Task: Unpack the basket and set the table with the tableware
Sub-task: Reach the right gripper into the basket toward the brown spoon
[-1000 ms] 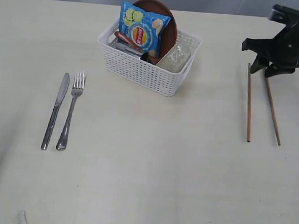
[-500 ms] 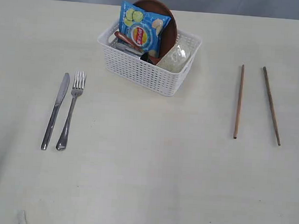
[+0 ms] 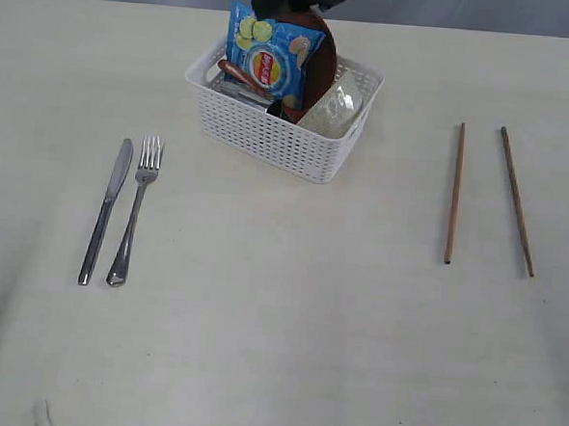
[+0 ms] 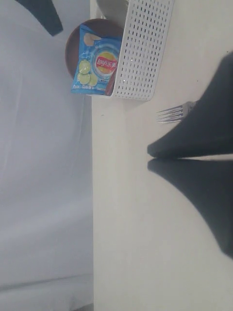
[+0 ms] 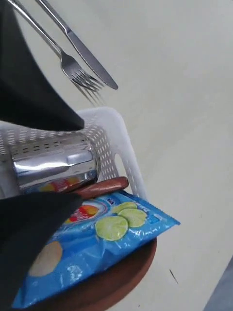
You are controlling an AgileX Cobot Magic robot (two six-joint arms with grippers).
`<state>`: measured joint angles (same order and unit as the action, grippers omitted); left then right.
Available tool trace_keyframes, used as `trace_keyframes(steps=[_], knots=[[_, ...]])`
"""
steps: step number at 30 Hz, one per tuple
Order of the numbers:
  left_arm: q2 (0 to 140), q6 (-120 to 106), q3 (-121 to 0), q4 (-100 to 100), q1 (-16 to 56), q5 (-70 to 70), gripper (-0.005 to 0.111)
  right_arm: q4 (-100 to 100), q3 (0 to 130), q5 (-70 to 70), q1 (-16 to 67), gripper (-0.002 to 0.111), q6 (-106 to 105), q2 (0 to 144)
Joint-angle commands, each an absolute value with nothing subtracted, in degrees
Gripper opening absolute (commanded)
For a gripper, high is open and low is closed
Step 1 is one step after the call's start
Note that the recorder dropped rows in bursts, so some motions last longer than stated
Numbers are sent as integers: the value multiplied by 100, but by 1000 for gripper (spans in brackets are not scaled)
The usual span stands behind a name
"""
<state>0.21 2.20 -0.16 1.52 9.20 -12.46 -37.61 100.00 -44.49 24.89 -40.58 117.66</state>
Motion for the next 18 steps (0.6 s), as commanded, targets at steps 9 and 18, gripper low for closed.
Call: trace_keyframes(steps=[9,18], knots=[[0,218,0,174,926,-1210,0,-3588,11686,-5168,2676,56,-3983,13502],[0,218,0,186,926,-1210,0,-2895,12366,-5088,2782,57,-3337,14056]])
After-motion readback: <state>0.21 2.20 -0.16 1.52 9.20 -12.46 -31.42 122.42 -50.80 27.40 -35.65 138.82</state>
